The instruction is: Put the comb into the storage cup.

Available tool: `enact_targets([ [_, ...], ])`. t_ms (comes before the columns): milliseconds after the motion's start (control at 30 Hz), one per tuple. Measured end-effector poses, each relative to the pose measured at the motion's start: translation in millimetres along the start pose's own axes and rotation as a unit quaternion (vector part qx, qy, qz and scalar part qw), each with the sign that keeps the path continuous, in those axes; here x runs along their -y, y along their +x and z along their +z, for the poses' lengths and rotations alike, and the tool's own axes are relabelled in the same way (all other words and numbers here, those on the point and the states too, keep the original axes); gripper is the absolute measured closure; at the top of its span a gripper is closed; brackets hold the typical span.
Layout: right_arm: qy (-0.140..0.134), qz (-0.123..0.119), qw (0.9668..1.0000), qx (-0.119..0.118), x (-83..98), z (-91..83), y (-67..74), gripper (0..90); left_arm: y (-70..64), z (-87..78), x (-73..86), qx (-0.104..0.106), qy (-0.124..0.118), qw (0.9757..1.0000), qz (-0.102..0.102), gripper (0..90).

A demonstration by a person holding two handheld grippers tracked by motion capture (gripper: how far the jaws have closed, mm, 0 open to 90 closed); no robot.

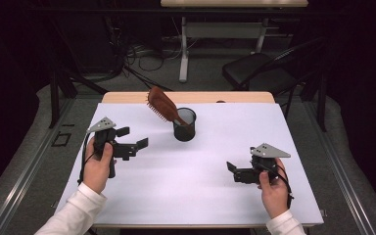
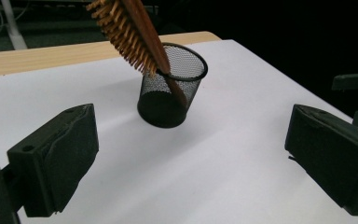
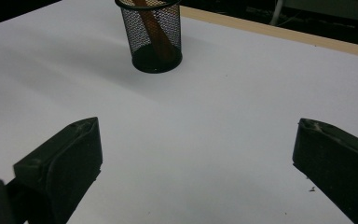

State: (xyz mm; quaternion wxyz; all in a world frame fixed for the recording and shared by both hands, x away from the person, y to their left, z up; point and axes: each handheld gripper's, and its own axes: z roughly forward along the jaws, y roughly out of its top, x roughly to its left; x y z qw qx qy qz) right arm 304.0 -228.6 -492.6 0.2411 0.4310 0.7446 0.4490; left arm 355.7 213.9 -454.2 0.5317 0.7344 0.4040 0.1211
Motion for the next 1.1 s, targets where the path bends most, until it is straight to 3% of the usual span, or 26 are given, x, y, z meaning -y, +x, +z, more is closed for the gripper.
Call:
enact_targets([
  [233,0.003,0.010,0.9999,0.006,12.2,1.4,-1.9,1.1,0.3,-2.5,22.5,0.001,-0.003,1.0000,0.003,2.8],
  [500,-0.001,0.012,0.9998,0.015,21.4,0.7,-1.7,1.1,6.3,-2.1,42.3,0.006,-0.009,0.9998,-0.015,2.9],
  [700,-0.003,0.008,0.9998,0.016,24.3,-0.3,-0.1,1.1,12.0,-1.8,53.0,0.006,-0.009,0.9995,-0.030,3.2],
  [1100,-0.005,0.014,0.9997,0.017,29.9,-4.7,-3.4,1.0,16.9,-3.1,62.9,-0.006,0.006,0.9998,-0.021,3.3],
])
